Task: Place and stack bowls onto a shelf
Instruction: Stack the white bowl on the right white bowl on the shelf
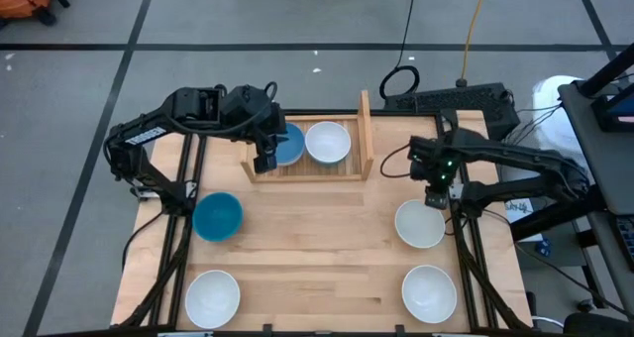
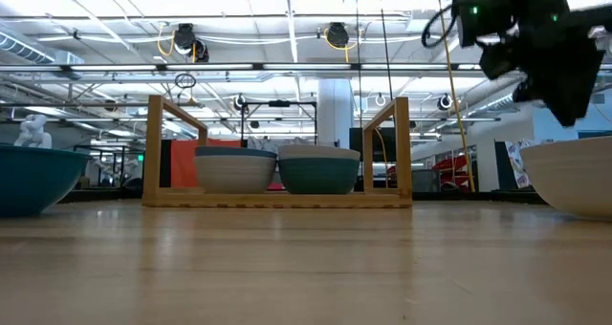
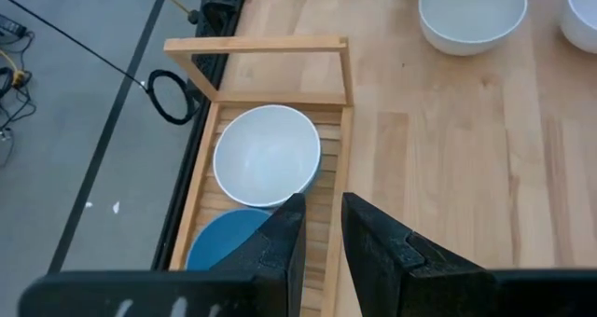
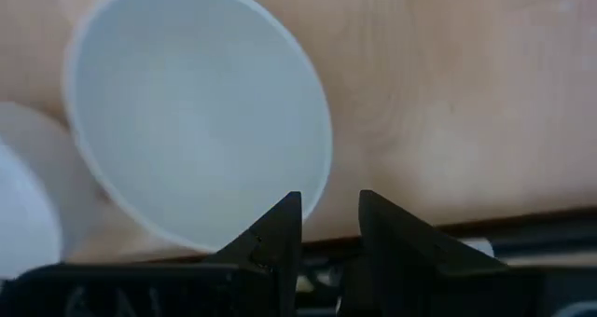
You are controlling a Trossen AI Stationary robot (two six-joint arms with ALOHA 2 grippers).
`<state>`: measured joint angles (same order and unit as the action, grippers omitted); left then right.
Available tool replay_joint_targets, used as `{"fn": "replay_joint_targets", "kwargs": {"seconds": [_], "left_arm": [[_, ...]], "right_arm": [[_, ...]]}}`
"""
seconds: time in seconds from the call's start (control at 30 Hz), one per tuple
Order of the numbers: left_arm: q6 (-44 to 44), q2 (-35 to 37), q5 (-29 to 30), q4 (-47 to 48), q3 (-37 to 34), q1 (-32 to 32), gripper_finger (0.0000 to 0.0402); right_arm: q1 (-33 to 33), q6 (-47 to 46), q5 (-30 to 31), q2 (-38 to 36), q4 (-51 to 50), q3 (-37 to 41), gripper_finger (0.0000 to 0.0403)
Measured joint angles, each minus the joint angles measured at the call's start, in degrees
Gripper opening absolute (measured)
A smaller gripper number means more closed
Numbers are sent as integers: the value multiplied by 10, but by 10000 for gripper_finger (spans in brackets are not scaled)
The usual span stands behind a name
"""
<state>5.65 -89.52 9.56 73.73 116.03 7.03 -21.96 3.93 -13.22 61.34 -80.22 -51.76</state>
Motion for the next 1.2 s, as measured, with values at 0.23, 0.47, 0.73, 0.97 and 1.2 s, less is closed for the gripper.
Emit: {"fn": "replay_joint_targets", "kwargs": {"seconds": [0.23,0.47,0.73,0.97,1.2], "left_arm": [[-13,0,0,0,0,0,79],[-22,0,0,0,0,0,79],[-27,0,0,0,0,0,79],[-15,0,0,0,0,0,79],[-15,0,0,2,0,0,79]], "right_arm": [[0,0,-2,4,63,55,102],[0,-5,-10,4,115,54,102],[1,-28,-51,11,120,54,101],[13,-28,-38,55,133,54,81],[15,-13,-34,91,147,54,76]]}}
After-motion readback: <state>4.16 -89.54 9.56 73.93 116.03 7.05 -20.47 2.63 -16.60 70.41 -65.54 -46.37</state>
